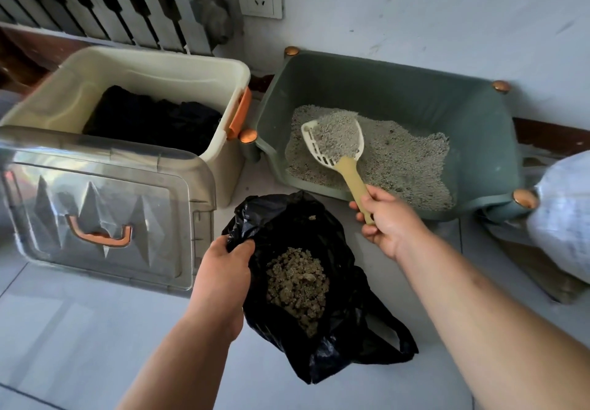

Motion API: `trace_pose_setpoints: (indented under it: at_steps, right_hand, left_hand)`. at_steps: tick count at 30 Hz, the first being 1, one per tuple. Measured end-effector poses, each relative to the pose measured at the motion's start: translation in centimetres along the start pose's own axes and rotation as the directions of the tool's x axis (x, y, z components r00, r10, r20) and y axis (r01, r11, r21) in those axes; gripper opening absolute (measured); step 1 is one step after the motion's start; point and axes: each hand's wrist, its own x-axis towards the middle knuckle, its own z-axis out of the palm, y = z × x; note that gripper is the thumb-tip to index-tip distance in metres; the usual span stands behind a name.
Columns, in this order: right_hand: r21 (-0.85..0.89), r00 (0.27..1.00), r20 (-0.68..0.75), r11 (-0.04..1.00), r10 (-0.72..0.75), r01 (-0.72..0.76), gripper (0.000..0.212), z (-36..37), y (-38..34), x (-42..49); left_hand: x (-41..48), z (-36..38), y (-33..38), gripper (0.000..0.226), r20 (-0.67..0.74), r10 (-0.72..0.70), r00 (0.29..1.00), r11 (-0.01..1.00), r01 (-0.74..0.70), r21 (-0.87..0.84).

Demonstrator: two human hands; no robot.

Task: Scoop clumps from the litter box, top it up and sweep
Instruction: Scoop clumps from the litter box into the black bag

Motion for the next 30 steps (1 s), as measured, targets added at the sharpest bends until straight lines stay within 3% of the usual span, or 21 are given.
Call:
trace_pose_setpoints:
  at_steps: [16,23,28,30]
  right_hand:
    - [-0.131,1.0,-0.022,0.991,-0.021,0.018,0.034,-1.7,-0.8,-0.8]
    - [-0.155,1.0,-0.021,0.988,-0.015,0.012,0.028,-0.9,-1.4,-0.1]
    - [-0.175,0.999,-0.014,0.984,-0.035,0.032,0.006,1.3,-3.4,0.7]
    - [-0.222,0.998,-0.026,0.974,-0.051,0.044,0.011,2.6,-4.1,1.6]
  left_hand:
    - [0.3,0.4,-0.4,0.015,0.013,0.037,0.999,0.999,-0.037,0.005]
    - [0.8,0.1,-0.4,0.014,0.012,0.029,1.0,0.999,-0.029,0.034]
    - [1.3,0.1,-0.4,0.014,0.014,0.018,1.0,1.0,-0.018,0.018]
    - [1.7,0.0,-0.6,0.014,0.012,0.019,1.0,1.0,-0.019,0.006]
